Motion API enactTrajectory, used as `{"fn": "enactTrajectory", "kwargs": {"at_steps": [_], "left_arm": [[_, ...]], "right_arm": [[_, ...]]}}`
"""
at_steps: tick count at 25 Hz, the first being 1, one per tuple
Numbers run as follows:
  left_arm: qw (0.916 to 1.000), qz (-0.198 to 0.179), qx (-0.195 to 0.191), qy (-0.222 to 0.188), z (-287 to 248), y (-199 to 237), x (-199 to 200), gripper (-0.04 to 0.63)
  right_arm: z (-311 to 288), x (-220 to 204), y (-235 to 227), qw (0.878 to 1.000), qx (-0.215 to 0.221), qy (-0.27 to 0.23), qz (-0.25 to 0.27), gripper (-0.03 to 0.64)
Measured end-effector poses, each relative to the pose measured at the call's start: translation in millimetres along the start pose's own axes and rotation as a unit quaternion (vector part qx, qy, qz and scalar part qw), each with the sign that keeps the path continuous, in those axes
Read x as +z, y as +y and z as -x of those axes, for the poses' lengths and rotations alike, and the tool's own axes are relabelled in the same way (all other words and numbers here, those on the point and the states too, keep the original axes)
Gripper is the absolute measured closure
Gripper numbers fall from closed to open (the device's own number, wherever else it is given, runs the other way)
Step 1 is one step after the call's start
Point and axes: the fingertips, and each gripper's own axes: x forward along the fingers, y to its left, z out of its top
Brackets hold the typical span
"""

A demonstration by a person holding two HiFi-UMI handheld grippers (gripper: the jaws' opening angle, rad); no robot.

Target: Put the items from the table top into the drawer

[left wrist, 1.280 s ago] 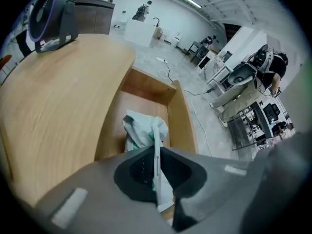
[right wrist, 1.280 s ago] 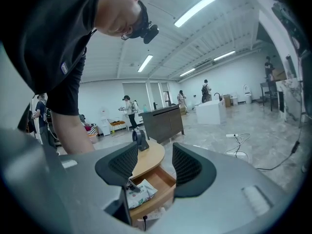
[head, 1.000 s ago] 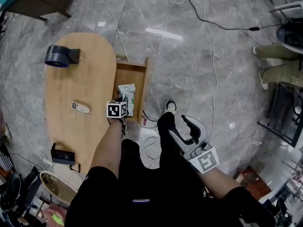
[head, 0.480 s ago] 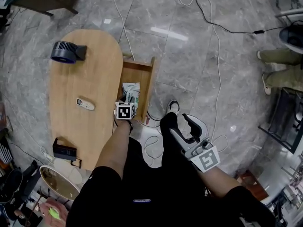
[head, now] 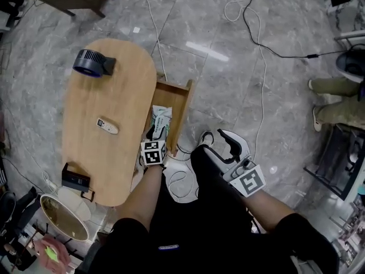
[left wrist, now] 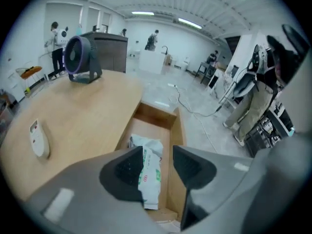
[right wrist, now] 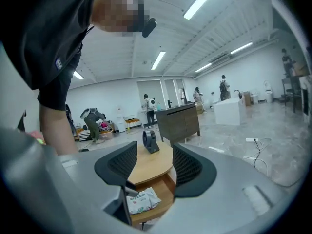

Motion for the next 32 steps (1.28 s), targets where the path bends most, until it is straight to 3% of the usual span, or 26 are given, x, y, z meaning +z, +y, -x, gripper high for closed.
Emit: {"fn": "enactTrajectory", "kwargs": {"at_steps": [5, 9, 16, 20, 25, 32], "left_arm": [[0.9952, -0.022, -0.007, -0.095, 51.9, 13.5, 22.2, 0.394], [0.9889, -0.045, 0.005, -0.141, 84.8, 53.8, 31.9, 0.394], [0.9765, 0.004, 0.057, -0.208, 164.8, 148.0, 22.1, 0.394], [0.9701, 0.027, 0.088, -0.224, 199.9, 195.0, 8.7, 0.394], [0.9659, 0.057, 0.122, -0.221, 227.1, 246.6, -24.3, 0.394], [0.9601, 0.091, 0.158, -0.212, 260.1, 290.7, -80.7, 0.394]], "right_arm": [[-52.3, 8.8, 24.7, 0.998, 0.041, 0.011, 0.055, 0.374], [-102.9, 8.2, 52.5, 0.997, 0.040, 0.004, 0.061, 0.374], [-198.3, -20.0, 135.3, 0.993, 0.083, 0.020, 0.082, 0.370], [-241.5, -57.1, 180.5, 0.980, 0.123, 0.081, 0.137, 0.368], [-284.6, -99.8, 219.4, 0.973, 0.142, 0.129, 0.125, 0.356], [-328.0, -170.5, 245.1, 0.951, 0.160, 0.222, 0.146, 0.350]]}}
